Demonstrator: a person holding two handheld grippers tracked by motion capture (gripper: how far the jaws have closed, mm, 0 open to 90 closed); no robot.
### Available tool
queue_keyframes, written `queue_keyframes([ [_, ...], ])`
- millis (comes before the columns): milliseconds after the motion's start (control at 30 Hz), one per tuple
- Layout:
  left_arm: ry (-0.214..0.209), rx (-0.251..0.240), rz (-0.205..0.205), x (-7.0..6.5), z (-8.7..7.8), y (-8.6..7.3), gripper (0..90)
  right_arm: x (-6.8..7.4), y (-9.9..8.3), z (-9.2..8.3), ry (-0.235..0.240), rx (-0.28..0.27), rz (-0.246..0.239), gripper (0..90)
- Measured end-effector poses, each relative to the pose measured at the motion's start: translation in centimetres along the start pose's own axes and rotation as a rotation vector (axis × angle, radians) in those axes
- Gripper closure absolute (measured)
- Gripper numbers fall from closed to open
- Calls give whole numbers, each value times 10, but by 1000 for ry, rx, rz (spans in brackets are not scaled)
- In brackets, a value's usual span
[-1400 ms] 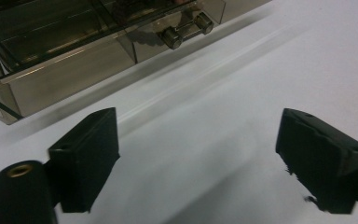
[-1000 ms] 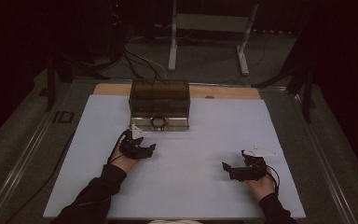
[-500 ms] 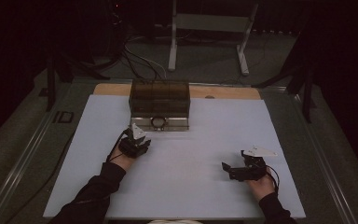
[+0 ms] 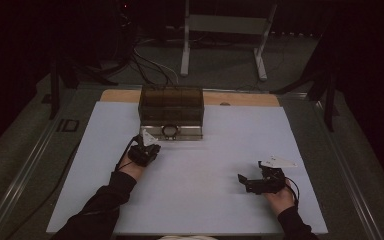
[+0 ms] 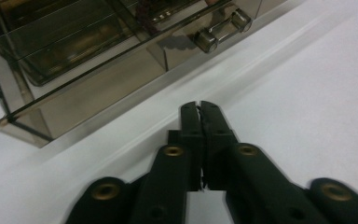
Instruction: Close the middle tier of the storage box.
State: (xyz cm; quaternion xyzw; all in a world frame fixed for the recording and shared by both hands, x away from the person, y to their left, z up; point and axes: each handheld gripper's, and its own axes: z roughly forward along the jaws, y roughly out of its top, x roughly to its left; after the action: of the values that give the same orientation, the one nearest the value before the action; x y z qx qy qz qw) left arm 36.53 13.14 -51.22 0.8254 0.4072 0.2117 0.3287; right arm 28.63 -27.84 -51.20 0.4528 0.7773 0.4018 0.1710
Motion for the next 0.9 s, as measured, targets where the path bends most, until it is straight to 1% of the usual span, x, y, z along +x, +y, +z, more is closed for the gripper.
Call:
queue_keyframes([
  [67, 1, 7, 13, 1, 0, 2, 900, 0, 0, 0, 2, 1, 1, 16],
  [267, -12, -17, -3, 3, 2, 6, 900, 0, 0, -1, 3, -4, 0, 16],
  [400, -11, -17, 7, 3, 4, 9, 900, 0, 0, -1, 3, -5, 3, 16],
  [467, -7, -19, 1, 4, 5, 11, 900, 0, 0, -1, 4, -5, 3, 16],
  [600, -20, -17, -4, 5, 6, 13, 900, 0, 0, -1, 3, -4, 1, 16],
  [733, -7, -18, 15, 4, 6, 16, 900, -1, 1, -1, 1, -6, 4, 17],
  [800, -11, -20, 4, 5, 8, 16, 900, 0, 1, -1, 1, -6, 1, 16],
  [900, -10, -13, 8, 6, 9, 17, 900, 0, 1, -1, 2, -5, -1, 16],
])
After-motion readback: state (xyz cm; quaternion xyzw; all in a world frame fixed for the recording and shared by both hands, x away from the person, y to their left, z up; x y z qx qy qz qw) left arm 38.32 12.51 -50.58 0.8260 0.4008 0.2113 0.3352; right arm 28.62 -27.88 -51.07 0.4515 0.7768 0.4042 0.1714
